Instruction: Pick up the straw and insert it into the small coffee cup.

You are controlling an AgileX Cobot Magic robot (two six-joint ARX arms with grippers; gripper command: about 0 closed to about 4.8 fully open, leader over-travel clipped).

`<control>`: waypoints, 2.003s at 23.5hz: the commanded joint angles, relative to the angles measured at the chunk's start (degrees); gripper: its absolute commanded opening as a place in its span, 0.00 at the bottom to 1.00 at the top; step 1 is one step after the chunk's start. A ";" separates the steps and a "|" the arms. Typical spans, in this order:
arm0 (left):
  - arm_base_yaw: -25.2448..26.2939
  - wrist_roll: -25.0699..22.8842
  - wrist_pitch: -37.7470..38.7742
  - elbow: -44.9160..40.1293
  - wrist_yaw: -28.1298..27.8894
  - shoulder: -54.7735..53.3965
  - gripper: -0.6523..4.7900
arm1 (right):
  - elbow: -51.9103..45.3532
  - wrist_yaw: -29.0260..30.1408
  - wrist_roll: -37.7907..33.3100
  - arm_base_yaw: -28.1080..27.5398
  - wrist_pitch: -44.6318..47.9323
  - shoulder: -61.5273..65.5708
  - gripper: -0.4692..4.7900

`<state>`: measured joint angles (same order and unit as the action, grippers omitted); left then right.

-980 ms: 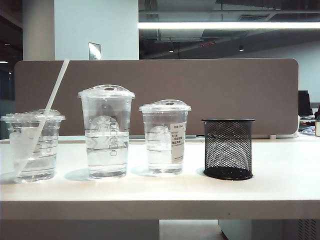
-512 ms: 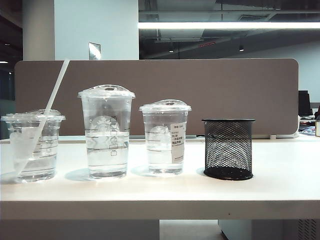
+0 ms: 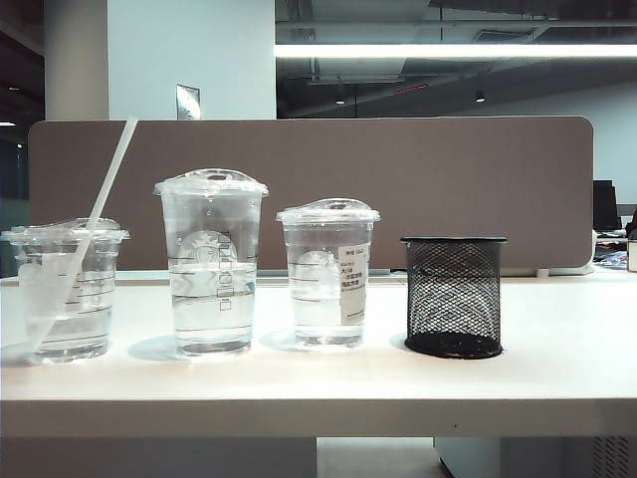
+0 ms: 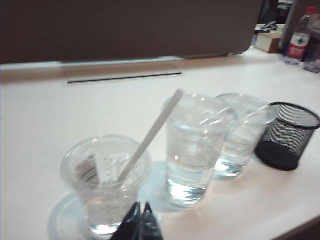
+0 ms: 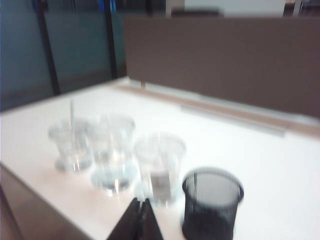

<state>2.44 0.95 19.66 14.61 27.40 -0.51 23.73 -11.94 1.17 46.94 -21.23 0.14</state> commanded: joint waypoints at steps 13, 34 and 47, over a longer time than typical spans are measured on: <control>-0.02 0.15 -6.16 -9.05 -6.45 -0.09 0.11 | -12.22 1.73 -4.63 0.20 8.02 -0.09 0.09; -0.02 0.13 -3.87 -9.05 -6.43 -0.09 0.11 | -15.76 7.23 -3.48 0.04 7.19 -0.11 0.09; -0.02 0.13 -3.87 -9.05 -6.43 -0.09 0.11 | -23.37 8.04 -2.60 -21.33 10.38 -0.09 0.09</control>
<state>2.44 1.13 16.40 5.50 20.82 -0.51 0.80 -8.73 -1.13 28.93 -11.27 0.10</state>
